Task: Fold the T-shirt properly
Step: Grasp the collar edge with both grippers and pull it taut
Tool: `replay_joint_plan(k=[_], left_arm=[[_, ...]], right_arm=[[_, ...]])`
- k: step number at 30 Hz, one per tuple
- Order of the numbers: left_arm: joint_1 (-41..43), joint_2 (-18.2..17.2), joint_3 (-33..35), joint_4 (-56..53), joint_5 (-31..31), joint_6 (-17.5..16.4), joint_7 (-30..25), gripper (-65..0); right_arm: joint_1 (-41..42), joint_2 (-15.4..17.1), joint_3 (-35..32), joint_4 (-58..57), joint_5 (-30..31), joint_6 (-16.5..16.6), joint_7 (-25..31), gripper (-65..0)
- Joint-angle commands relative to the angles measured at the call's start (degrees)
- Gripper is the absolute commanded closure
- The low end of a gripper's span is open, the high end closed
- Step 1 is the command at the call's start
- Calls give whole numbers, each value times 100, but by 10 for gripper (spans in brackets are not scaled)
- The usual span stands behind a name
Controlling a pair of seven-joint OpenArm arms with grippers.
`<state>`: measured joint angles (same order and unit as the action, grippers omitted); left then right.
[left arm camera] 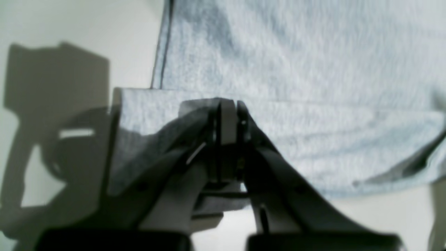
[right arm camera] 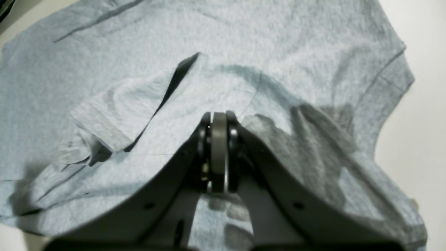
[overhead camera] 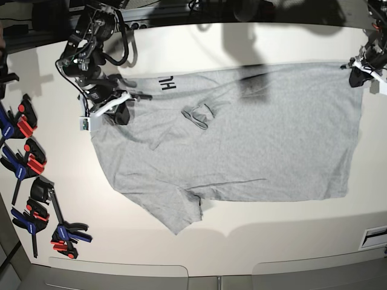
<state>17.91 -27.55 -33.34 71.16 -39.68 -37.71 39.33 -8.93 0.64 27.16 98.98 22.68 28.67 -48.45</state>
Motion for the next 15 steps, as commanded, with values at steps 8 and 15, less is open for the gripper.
replay_joint_plan(k=[8, 15], left_arm=[[37, 2, -15, 61, 129, 31, 297, 0], [188, -42, -15, 61, 114, 111, 369, 0]], right_arm=[[-245, 179, 11, -144, -48, -22, 125, 0], [-426, 492, 17, -662, -144, -55, -44, 0]])
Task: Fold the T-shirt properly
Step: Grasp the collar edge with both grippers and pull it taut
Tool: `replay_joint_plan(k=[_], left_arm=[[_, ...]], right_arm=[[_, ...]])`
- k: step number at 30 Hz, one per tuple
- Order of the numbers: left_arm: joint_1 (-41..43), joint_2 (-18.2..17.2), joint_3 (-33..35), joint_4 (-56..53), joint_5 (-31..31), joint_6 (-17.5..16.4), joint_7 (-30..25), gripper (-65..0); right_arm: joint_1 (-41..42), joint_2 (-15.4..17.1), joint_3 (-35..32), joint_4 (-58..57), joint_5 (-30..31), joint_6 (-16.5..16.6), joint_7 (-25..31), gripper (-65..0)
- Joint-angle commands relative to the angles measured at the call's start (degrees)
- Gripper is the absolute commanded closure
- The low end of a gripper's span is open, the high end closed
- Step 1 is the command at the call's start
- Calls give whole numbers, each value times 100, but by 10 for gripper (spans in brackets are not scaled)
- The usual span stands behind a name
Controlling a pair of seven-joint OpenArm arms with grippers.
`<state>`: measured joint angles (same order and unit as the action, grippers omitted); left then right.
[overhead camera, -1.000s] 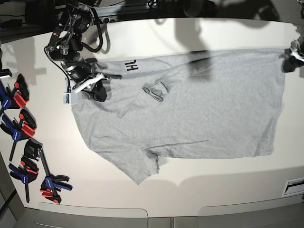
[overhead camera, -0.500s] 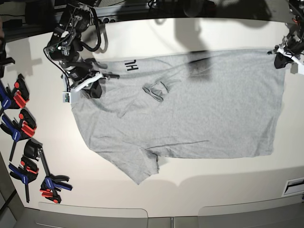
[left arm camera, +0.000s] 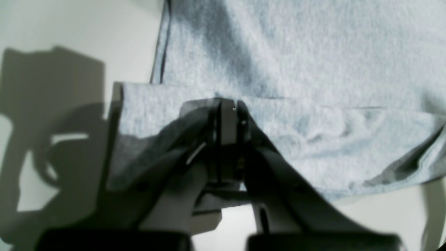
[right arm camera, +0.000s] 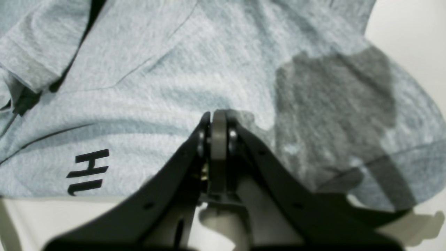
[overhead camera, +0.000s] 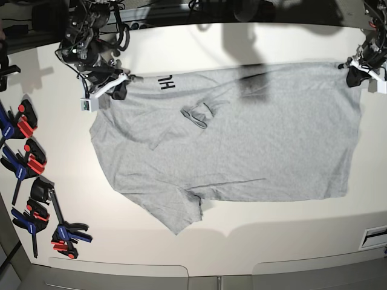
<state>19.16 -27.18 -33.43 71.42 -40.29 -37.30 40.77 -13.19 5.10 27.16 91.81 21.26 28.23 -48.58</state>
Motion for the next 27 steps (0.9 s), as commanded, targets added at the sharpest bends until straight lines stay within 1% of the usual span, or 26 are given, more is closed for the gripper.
replay_joint_plan(k=[1, 8, 17, 23, 27], left_arm=[[114, -79, -7, 35, 170, 68, 225, 0], [570, -79, -52, 35, 105, 68, 197, 0], [1040, -81, -146, 35, 101, 70, 195, 0], [1228, -81, -149, 35, 101, 70, 203, 0], [1390, -79, -149, 35, 79, 87, 223, 0]], right_arm=[[-48, 46, 24, 66, 20, -11, -35, 0], [-474, 46, 28, 76, 35, -13, -33, 0], [-1220, 48, 33, 105, 37, -15, -35, 0], [-1851, 46, 48, 439, 39, -20, -33, 0], [-2146, 46, 232, 695, 313, -17, -35, 0]])
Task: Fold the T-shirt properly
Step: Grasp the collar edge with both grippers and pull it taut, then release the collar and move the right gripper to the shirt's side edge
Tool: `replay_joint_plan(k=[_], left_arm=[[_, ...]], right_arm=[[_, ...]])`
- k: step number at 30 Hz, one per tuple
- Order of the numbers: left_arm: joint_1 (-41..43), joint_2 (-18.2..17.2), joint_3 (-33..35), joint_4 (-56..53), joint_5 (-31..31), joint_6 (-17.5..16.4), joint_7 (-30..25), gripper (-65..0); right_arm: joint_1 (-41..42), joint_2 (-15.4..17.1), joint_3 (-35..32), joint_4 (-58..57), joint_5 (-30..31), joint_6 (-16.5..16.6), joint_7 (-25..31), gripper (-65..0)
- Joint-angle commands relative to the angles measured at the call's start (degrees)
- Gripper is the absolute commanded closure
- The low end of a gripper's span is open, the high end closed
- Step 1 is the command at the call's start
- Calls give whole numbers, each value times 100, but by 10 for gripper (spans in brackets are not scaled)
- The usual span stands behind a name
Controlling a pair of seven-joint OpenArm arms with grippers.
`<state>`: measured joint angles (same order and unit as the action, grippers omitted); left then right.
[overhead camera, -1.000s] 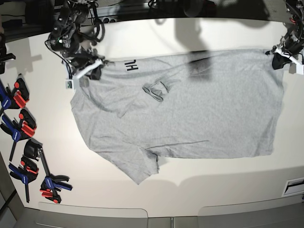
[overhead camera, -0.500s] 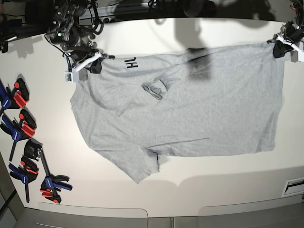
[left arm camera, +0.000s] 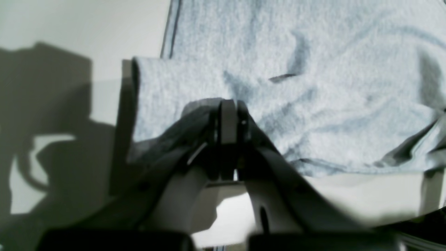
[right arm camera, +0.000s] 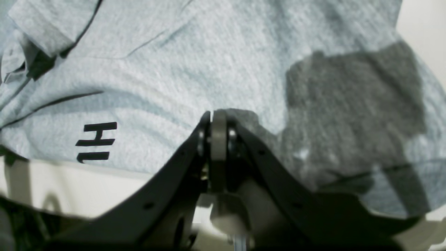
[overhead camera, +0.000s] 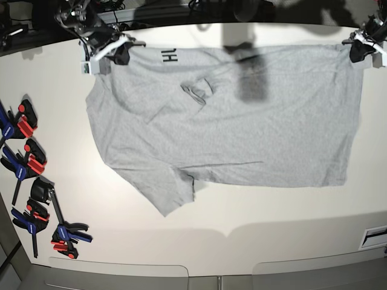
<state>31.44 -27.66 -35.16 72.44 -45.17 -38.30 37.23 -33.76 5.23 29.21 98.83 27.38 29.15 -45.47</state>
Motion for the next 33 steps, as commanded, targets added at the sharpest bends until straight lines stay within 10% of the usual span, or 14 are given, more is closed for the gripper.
replay_joint_plan(k=[1, 12, 19, 29, 33], left_arm=[[210, -31, 24, -68, 566, 188, 579, 0], [374, -31, 2, -63, -103, 188, 553, 0], [356, -28, -1001, 474, -2210, -170, 601, 0], [350, -28, -1965, 1613, -2238, -170, 669, -21], [350, -26, -1961, 1648, -2236, -170, 686, -146]], right_arm=[[-138, 33, 105, 42, -273, -109, -343, 0], [-133, 48, 608, 96, 223, -109, -341, 0], [-131, 48, 608, 538, 979, -107, -122, 0], [841, 46, 608, 1537, 901, -96, 203, 0], [1685, 76, 605, 1515, 164, -94, 203, -263]])
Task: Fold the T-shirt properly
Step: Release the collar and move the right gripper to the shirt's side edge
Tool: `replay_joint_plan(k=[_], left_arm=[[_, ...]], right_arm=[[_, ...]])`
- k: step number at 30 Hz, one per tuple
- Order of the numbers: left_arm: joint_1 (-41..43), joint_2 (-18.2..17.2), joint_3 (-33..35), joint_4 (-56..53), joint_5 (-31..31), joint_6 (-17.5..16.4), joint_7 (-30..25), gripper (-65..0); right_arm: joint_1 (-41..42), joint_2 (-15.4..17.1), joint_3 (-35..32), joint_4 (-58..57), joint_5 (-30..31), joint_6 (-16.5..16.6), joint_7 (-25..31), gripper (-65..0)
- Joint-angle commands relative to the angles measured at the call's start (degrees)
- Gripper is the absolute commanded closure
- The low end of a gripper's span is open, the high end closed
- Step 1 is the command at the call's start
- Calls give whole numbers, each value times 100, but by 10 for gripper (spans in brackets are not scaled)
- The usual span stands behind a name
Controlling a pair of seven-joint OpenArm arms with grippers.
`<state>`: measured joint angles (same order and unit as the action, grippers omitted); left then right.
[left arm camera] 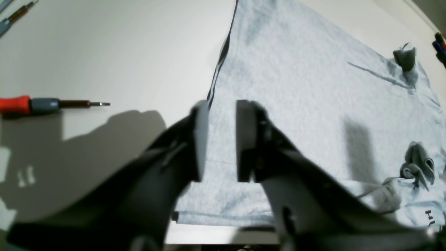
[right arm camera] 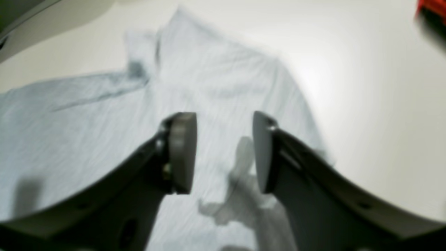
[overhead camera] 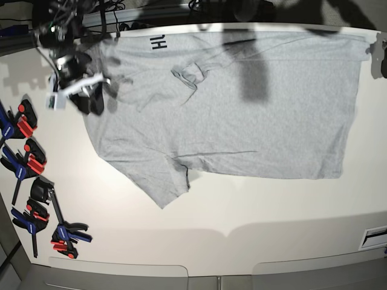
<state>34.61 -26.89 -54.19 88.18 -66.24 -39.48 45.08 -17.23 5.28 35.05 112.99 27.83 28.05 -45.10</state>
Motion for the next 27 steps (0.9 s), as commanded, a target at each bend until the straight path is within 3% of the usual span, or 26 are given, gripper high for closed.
replay_joint_plan(k=[1, 7, 14, 19, 22, 27], left_arm=[[33, -101, -57, 74, -129, -52, -98, -165], [35, -87, -57, 72, 236, -52, -103, -177], [33, -87, -57, 72, 234, -52, -122, -177], [33, -87, -57, 72, 234, -52, -122, -177], [33, -87, -57, 72, 232, -52, -122, -177], [33, -87, -57, 72, 232, -52, -120, -177]], right_arm=[[201, 160, -4, 76, 2, 15, 162, -267], [1071, 785, -155, -765, -396, 4, 310, -267], [2498, 1473, -155, -3388, -166, 22, 326, -324], [3683, 1930, -354, -5486, -20, 376, 216, -332], [4284, 2096, -673, -6723, -48, 492, 243, -332], [4835, 2072, -1329, -8061, -107, 494, 378, -332]])
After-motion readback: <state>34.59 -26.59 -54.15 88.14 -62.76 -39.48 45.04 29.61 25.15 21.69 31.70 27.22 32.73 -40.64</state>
